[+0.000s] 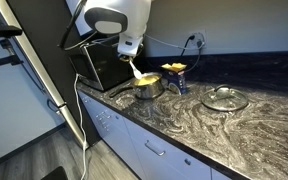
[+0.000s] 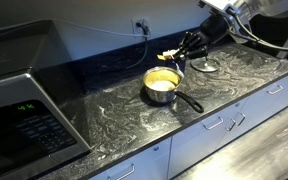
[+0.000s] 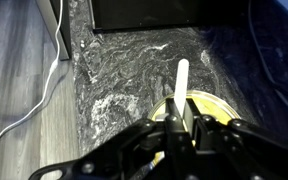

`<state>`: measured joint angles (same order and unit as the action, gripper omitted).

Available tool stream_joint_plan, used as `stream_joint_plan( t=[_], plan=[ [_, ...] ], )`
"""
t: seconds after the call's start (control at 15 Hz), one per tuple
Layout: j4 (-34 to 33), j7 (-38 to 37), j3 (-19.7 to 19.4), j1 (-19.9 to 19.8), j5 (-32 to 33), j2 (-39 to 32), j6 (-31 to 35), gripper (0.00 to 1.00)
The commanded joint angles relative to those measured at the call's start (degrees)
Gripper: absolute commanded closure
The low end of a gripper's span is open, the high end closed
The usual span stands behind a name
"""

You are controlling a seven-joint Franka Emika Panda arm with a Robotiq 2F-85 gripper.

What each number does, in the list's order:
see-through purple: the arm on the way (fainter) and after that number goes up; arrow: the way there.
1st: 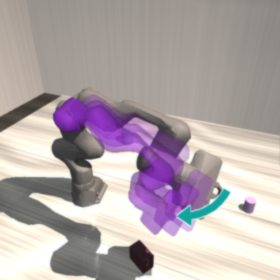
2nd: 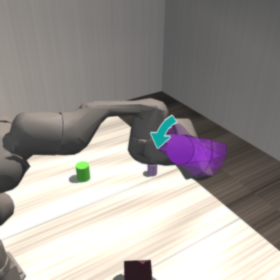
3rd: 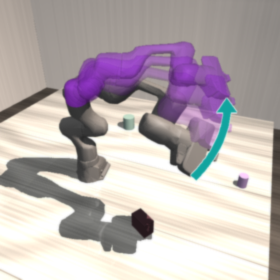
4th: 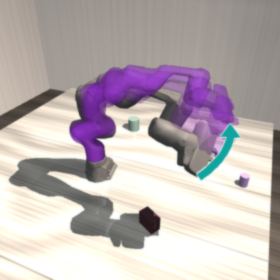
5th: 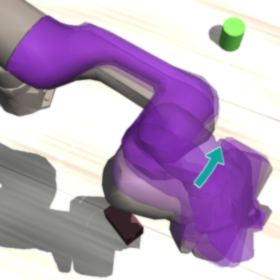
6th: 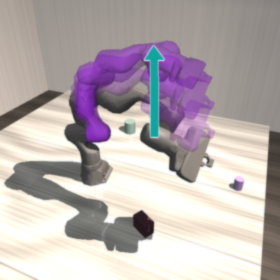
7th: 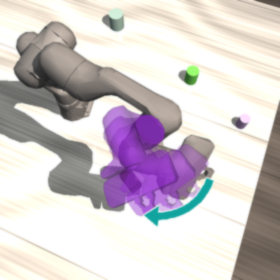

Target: Pick up the spoon, stir in the pot to mix the objects, put the spoon back on the table and then, pick up the lid and close the pot

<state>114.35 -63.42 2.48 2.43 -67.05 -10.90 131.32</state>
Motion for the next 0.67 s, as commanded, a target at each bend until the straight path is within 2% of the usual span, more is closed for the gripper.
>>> stream_joint_plan(
  t=[0.0, 0.6],
  plan=[
    [-4.8, -0.1, 0.6, 1.1, -5.6, -4.2, 3.4, 0.97],
    [-15.8, 1.9, 0.6, 2.3, -6.3, -17.5, 7.4, 0.97]
  ],
)
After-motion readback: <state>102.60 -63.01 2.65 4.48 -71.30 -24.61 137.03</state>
